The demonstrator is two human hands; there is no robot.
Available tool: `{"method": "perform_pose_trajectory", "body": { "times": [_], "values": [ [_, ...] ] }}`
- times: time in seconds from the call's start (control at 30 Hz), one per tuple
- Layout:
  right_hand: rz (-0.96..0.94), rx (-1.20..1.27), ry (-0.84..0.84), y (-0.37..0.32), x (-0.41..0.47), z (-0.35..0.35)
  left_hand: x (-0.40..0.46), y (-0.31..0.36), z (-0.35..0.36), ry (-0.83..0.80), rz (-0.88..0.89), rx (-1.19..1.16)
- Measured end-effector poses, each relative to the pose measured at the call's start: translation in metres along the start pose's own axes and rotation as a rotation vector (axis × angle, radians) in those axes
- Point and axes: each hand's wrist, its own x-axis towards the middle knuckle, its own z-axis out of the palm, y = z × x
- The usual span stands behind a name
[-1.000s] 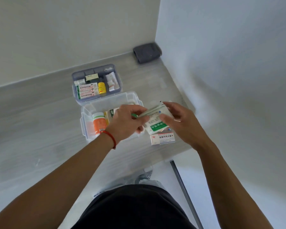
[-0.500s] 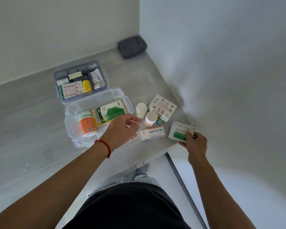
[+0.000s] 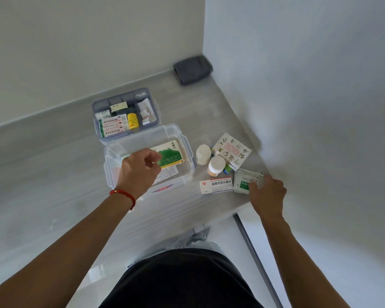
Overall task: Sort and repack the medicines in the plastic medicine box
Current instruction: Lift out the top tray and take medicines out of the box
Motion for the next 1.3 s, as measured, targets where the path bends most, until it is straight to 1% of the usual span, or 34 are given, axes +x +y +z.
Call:
{"method": "perform_pose_trajectory", "body": {
  "times": [0.03, 0.1, 0.17, 0.2, 0.27, 0.33, 0.4, 0.5, 0.57, 0.7, 0.8, 0.9, 1.0, 1.1, 1.13, 1.2, 1.3],
  "values": [
    [-0.055, -0.003, 0.016, -0.008, -0.006, -0.003, 0.008, -0.006, 0.0, -0.027, 0.033, 0.084],
    [-0.18, 0.004, 0.107, -0.029, -0.017, -0.01, 0.025, -0.014, 0.003, -0.106, 0.116, 0.264],
    [-0.264, -0.07, 0.151, -0.05, -0.024, -0.014, 0.04, -0.02, 0.009, -0.204, 0.162, 0.395],
    [-0.261, -0.09, 0.128, -0.06, -0.022, -0.015, 0.047, -0.022, 0.013, -0.251, 0.167, 0.448],
    [-0.184, -0.071, 0.035, -0.073, -0.016, -0.019, 0.056, -0.026, 0.022, -0.303, 0.187, 0.556],
    [-0.135, -0.071, -0.066, -0.072, -0.009, -0.021, 0.06, -0.03, 0.031, -0.301, 0.211, 0.644],
    [-0.136, -0.106, -0.16, -0.063, -0.009, -0.023, 0.06, -0.033, 0.037, -0.296, 0.231, 0.727],
    [-0.15, -0.096, -0.134, -0.049, -0.016, -0.024, 0.06, -0.036, 0.042, -0.26, 0.291, 0.805],
    [-0.206, -0.048, -0.102, -0.046, -0.018, -0.024, 0.059, -0.036, 0.042, -0.226, 0.304, 0.793],
    [-0.277, 0.089, -0.149, -0.058, -0.02, -0.031, 0.053, -0.038, 0.032, -0.204, 0.3, 0.719],
    [-0.319, 0.214, -0.124, -0.075, -0.022, -0.039, 0.038, -0.037, 0.019, -0.145, 0.305, 0.581],
    [-0.375, 0.327, -0.121, -0.096, -0.028, -0.045, 0.024, -0.034, 0.001, -0.104, 0.356, 0.494],
    [-0.468, 0.388, -0.225, -0.117, -0.031, -0.046, 0.018, -0.018, -0.016, -0.098, 0.456, 0.395],
    [-0.532, 0.379, -0.41, -0.14, -0.033, -0.045, 0.021, 0.01, -0.021, -0.102, 0.588, 0.386],
    [-0.532, 0.388, -0.455, -0.148, -0.034, -0.044, 0.023, 0.019, -0.019, -0.105, 0.619, 0.389],
    [-0.5, 0.423, -0.481, -0.161, -0.033, -0.041, 0.027, 0.037, -0.014, -0.115, 0.663, 0.387],
    [-0.387, 0.609, -0.478, -0.169, -0.026, -0.04, 0.03, 0.057, -0.009, -0.101, 0.725, 0.349]
  ]
}}
